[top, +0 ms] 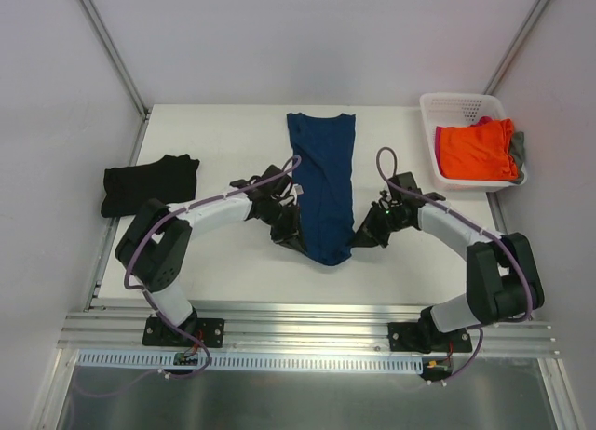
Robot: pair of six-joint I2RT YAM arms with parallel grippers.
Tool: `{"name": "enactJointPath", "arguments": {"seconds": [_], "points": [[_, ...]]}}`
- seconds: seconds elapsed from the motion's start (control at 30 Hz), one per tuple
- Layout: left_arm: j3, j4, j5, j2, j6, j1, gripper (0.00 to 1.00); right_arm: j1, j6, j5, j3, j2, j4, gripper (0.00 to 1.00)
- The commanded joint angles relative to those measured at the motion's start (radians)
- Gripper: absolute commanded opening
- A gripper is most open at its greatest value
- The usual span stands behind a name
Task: Fold and stack the t-shirts
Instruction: Grab the bottom of the folded rectangular tshirt with both arms, then fold the folded rectangular tshirt in 1/3 of the way
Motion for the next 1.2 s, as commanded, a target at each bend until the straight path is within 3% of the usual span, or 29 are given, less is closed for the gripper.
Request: {"name": "enactJointPath", "arguments": {"seconds": [0.0, 0.47, 1.17], "points": [[0.077, -0.076, -0.042, -0.06, 0.111, 0.017, 0.0, -0.02, -0.076, -0.013, 0.103, -0.044, -0.072, 0.0], [0.255, -0.156, -0.176, -0.055, 0.275, 0.137, 0.0, -0.115, -0.102, 0.02, 0.296, 0.031, -0.021, 0.01], [0.691, -0.085, -0.205, 0.353, 0.354, 0.26, 0.0, -0.175, -0.117, 0.01, 0.628, 0.439, 0.135, 0.01]]}}
